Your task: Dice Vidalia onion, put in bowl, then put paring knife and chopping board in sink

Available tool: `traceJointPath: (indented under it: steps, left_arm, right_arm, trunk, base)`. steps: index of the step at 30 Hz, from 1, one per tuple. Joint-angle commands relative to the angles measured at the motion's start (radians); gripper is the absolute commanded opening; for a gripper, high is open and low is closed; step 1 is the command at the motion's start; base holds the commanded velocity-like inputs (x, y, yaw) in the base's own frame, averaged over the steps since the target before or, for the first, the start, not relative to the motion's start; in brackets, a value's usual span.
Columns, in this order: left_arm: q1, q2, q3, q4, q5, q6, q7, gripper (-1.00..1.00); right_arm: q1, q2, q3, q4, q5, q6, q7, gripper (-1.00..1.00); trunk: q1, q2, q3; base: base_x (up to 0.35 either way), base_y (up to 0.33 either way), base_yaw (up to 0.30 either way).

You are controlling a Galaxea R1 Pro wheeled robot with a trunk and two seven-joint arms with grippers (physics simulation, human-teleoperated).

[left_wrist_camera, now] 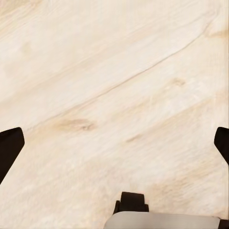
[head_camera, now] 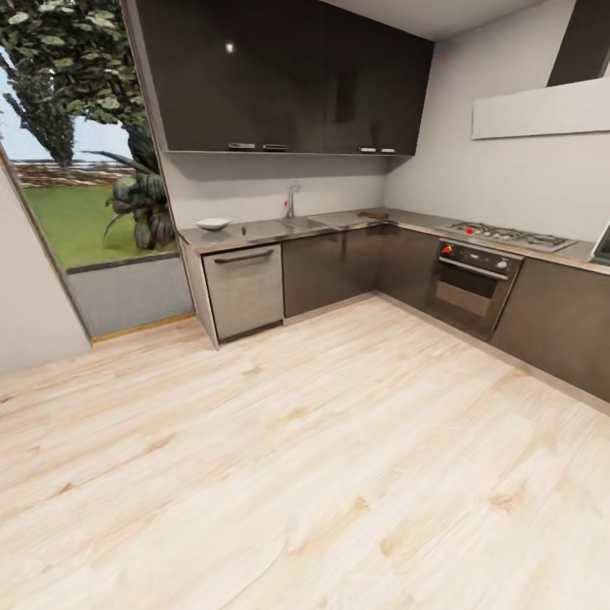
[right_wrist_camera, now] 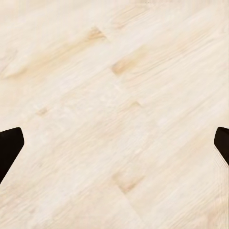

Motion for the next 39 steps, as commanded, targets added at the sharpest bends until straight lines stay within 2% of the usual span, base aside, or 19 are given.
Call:
traceJointPath:
  steps: [1,39]
  left_arm:
    - [0.000,0.000,0.000,0.000,0.002,-0.003,0.001,1.00]
    - [0.000,0.000,0.000,0.000,0.002,-0.004,0.001,1.00]
  right_arm:
    - [-0.001,0.000,0.000,0.001,0.000,-0.003,-0.003,1.00]
    - [-0.001,0.000,0.000,0.001,0.001,-0.003,-0.003,1.00]
  trunk:
    - [0.000,0.000,-0.001]
    - [0.000,0.000,-0.001]
  base:
    - [0.304,-0.141,0.000]
    - [0.287,-0.174,0.000]
